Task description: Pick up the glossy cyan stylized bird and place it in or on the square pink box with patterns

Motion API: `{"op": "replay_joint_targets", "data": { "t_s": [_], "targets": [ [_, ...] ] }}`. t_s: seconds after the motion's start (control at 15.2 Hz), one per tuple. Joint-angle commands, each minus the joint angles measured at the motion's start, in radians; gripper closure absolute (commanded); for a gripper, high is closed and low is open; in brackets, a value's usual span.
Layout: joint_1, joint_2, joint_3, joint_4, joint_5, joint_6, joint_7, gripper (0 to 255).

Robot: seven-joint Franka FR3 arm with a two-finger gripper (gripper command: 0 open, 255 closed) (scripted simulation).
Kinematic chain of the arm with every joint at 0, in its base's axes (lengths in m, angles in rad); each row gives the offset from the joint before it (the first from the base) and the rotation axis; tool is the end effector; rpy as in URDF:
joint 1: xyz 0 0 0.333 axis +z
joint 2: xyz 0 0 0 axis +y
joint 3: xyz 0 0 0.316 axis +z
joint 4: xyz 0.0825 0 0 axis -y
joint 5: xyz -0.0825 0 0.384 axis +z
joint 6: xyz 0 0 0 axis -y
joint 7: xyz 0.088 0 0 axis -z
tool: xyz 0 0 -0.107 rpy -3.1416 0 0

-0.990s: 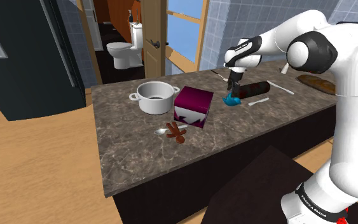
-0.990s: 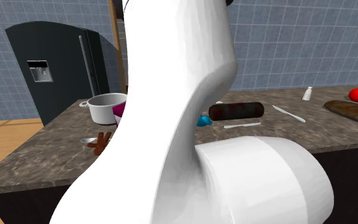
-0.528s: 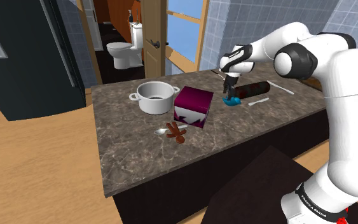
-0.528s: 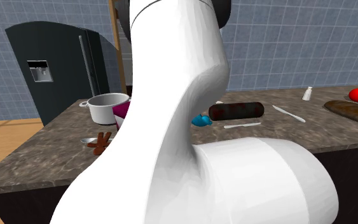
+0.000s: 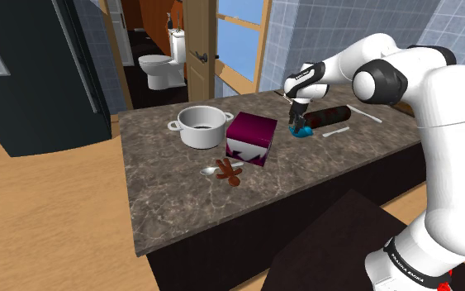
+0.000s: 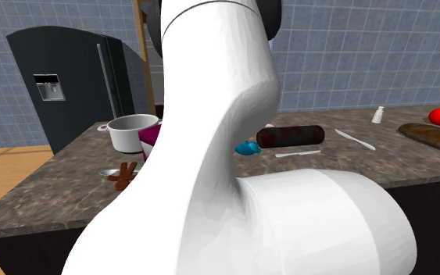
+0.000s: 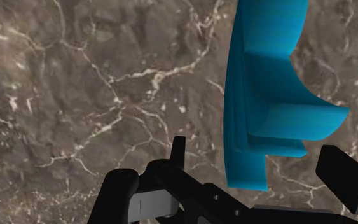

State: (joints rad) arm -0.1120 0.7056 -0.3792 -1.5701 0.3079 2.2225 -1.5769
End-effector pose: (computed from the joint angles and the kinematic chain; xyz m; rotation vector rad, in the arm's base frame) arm 0.6389 -0.2869 0.2491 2.7672 1.4784 0.0071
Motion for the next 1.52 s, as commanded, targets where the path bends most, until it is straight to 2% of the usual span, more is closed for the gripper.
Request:
{"op": "replay_joint_targets", "data": {
  "t_s": [0.0,0.07,0.13,0.73,1.45],
  "targets": [
    [0.000,0.000,0.000,0.000,0.000,0.000,0.000,0],
    [0.000,0.000,0.000,0.000,0.000,0.000,0.000,0],
    [0.000,0.000,0.000,0.000,0.000,0.000,0.000,255],
    [0.000,0.000,0.000,0.000,0.000,0.000,0.000,255],
    [0.014,-0.079,-0.025,0.025,-0.033,-0.101,0.019,255]
  ]
}}
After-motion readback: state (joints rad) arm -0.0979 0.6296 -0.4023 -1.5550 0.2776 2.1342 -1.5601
